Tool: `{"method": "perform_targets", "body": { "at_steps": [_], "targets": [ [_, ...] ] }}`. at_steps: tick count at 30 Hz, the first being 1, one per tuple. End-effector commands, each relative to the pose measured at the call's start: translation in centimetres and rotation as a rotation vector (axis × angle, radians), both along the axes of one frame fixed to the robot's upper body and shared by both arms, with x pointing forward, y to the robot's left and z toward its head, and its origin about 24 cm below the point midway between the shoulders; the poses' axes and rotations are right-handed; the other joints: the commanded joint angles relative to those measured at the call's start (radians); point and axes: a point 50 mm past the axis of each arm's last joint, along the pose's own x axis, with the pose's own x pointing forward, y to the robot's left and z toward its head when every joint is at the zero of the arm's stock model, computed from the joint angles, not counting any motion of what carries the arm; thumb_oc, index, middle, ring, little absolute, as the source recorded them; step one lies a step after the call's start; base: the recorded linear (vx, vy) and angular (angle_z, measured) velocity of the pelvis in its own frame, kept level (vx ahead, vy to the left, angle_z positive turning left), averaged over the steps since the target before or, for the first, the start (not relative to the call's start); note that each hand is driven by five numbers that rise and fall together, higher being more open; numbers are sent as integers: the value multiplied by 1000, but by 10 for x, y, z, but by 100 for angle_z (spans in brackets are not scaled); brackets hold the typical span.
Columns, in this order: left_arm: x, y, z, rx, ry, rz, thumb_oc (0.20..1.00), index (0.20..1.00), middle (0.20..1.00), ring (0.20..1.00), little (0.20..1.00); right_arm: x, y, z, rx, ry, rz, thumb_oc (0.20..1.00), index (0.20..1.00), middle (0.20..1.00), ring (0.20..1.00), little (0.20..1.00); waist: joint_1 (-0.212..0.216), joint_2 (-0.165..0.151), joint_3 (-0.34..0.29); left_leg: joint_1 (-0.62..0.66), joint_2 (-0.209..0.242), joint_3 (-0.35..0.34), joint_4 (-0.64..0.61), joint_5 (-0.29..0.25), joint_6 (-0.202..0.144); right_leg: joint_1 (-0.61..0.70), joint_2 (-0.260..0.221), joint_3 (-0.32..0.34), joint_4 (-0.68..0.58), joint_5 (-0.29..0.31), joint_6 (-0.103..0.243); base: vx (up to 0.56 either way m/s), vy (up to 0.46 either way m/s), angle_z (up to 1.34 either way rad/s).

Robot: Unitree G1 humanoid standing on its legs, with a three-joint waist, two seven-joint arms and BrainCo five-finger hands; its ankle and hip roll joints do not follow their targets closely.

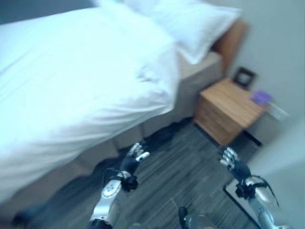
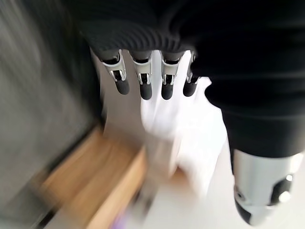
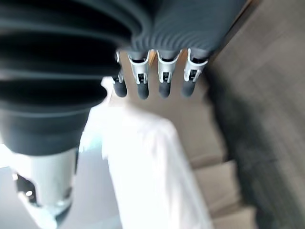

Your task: Making the bed.

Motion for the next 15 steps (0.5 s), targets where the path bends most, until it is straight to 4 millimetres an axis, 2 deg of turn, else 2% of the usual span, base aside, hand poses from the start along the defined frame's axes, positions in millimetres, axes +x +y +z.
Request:
{"method": "perform_targets", "body": {
  "at_steps": [1,2,3,4,5,6,7,10,15],
  "targets": [
    [9,-15,16,-69,-96,-38,1000,1000,1000,1000,1000,-20,6,1,94,-15,6,1000,1000,1000,1000,1000,-44,3,-1,-45,-64,168,-50,8,-2,74,-118,-36,-195,118,132,-47,-203,204],
    [9,-15,16,-69,-95,-38,1000,1000,1000,1000,1000,-20,6,1,94,-14,6,1000,1000,1000,1000,1000,-46,3,-2,-46,-65,167,-49,7,-1,75,-119,-38,-196,118,132,-18,-151,177],
    [3,-10,7,-35,-62,-6,1000,1000,1000,1000,1000,-29,8,-6,101,6,9,1000,1000,1000,1000,1000,-52,35,-20,1,-81,271,-237,18,-1,79,-103,-111,-183,92,131,-8,-106,149],
    [1,-13,7,-67,-63,-20,1000,1000,1000,1000,1000,-31,9,-9,95,24,23,1000,1000,1000,1000,1000,-62,43,-23,40,-87,292,-294,17,-4,93,-103,-148,-191,86,133,-33,-97,143],
    [2,-14,5,-57,-53,-22,1000,1000,1000,1000,1000,-34,12,-12,80,41,34,1000,1000,1000,1000,1000,-68,51,-32,62,-105,278,-365,23,-10,96,-101,-174,-206,81,135,-35,-13,101],
    [2,-14,5,-57,-54,-22,1000,1000,1000,1000,1000,-33,12,-12,80,41,34,1000,1000,1000,1000,1000,-68,51,-35,60,-105,278,-368,27,-10,93,-101,-174,-207,83,134,-25,-2,94],
    [0,-13,5,-54,-59,-1,1000,1000,1000,1000,1000,-36,15,-15,53,52,39,1000,1000,1000,1000,1000,-72,61,-58,84,-129,227,-464,43,-16,95,-95,-211,-235,89,142,0,-13,46],
    [-2,-10,4,-53,-53,29,1000,1000,1000,1000,1000,-37,24,-19,83,64,36,1000,1000,1000,1000,1000,-77,71,-75,111,-139,206,-521,58,-22,113,-84,-224,-293,111,150,8,-8,18],
    [-8,-4,0,-29,-30,80,1000,1000,1000,1000,1000,-32,33,-22,61,73,31,1000,1000,1000,1000,1000,-67,82,-59,131,-146,194,-522,50,-20,117,-86,-210,-290,127,149,-16,46,-24]
  ]
}}
